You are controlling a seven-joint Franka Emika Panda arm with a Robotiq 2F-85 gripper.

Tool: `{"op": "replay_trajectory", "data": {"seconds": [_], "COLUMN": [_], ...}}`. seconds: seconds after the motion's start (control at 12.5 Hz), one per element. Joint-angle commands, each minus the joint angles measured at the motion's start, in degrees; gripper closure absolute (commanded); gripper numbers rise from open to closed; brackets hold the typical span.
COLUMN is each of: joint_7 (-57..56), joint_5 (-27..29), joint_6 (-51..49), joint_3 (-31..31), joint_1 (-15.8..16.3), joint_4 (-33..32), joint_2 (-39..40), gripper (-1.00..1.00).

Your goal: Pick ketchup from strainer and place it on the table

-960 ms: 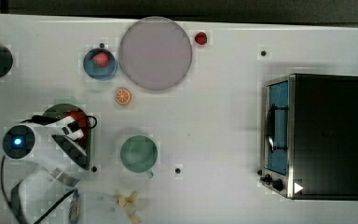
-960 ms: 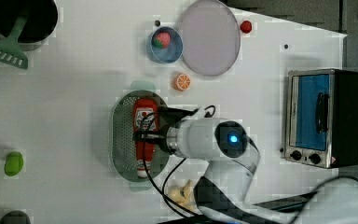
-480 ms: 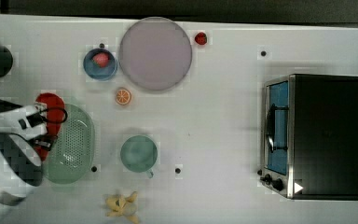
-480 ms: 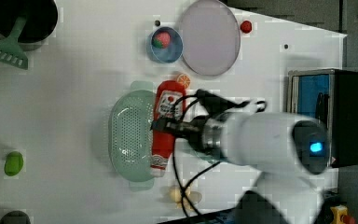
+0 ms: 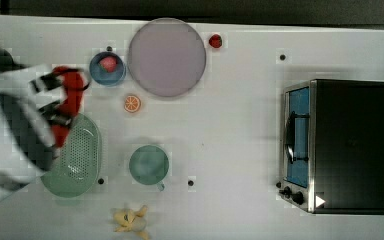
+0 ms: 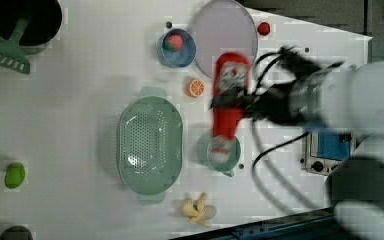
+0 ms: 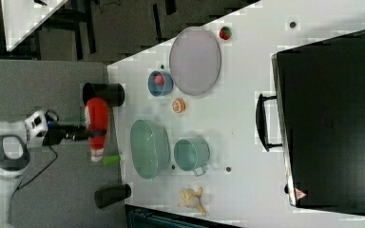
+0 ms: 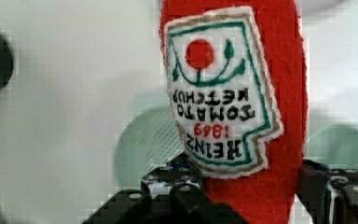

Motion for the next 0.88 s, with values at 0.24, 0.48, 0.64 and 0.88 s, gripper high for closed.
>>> {"op": "replay_trajectory", "data": {"seconds": [0.24, 0.48, 0.64, 0.88], "joint_7": [-27.04, -32.98, -33.24, -33.24], "joint_5": [-0.3, -0.31, -0.31, -0.3], "joint_6": [-0.71, 3.0, 7.04, 15.86], "joint_3": [-12.49, -19.61, -22.64, -25.04], "joint_1": [-8.41, -8.73, -8.77, -8.8], "joint_4": [-0.16, -2.1, -5.12, -12.26], "joint_2": [0.85, 0.86, 0.86, 0.86], "gripper": [-0.16, -0.16, -0.16, -0.16]}}
